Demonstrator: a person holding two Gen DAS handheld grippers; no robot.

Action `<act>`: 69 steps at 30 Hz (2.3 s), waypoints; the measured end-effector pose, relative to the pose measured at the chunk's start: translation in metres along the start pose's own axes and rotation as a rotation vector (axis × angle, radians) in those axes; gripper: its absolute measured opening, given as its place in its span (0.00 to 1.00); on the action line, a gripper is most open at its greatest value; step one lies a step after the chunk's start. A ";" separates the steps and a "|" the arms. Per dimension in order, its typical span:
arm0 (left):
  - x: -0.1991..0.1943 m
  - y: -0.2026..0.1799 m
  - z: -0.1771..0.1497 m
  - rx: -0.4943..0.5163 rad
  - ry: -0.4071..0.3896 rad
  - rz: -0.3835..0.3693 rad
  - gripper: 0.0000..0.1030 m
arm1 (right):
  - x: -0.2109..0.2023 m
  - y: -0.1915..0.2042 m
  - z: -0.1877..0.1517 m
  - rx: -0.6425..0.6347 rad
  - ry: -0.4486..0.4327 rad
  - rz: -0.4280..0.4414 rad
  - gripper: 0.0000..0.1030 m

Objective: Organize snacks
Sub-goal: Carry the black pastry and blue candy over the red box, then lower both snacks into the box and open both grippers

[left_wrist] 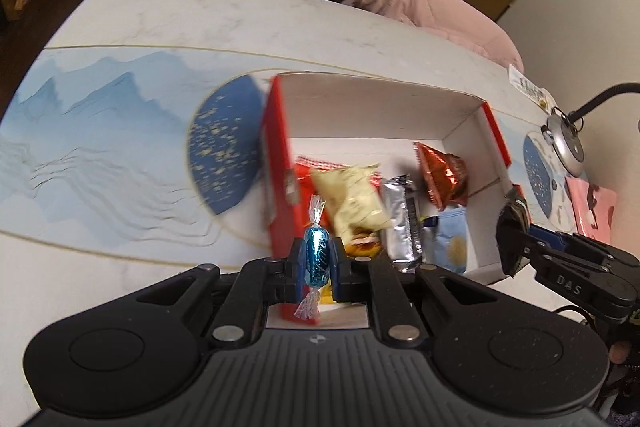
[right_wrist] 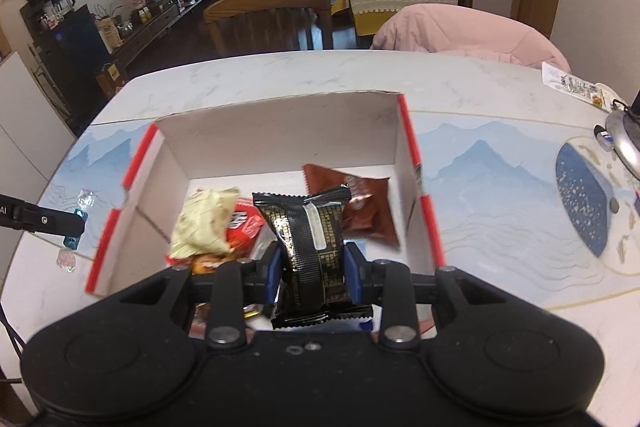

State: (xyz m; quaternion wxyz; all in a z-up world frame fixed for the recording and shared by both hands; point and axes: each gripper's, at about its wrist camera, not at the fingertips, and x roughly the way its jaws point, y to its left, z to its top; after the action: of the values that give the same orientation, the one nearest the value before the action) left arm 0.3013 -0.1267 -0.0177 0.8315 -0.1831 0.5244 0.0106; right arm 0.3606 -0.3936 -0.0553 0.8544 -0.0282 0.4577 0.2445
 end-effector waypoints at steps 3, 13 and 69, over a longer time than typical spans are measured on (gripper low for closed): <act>0.012 -0.017 0.007 0.029 0.007 -0.007 0.12 | 0.008 -0.004 0.004 -0.010 0.010 -0.014 0.30; 0.071 -0.053 0.003 0.136 0.083 0.005 0.12 | 0.038 0.003 0.002 -0.054 0.077 -0.001 0.30; -0.002 -0.019 -0.030 0.257 -0.102 -0.103 0.79 | -0.040 0.052 -0.024 -0.004 -0.090 -0.069 0.97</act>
State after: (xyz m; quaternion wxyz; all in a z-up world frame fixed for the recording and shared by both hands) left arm 0.2783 -0.1535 -0.0215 0.8731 -0.1008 0.4685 -0.0898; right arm 0.3007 -0.3696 -0.0280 0.8820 -0.0350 0.4169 0.2167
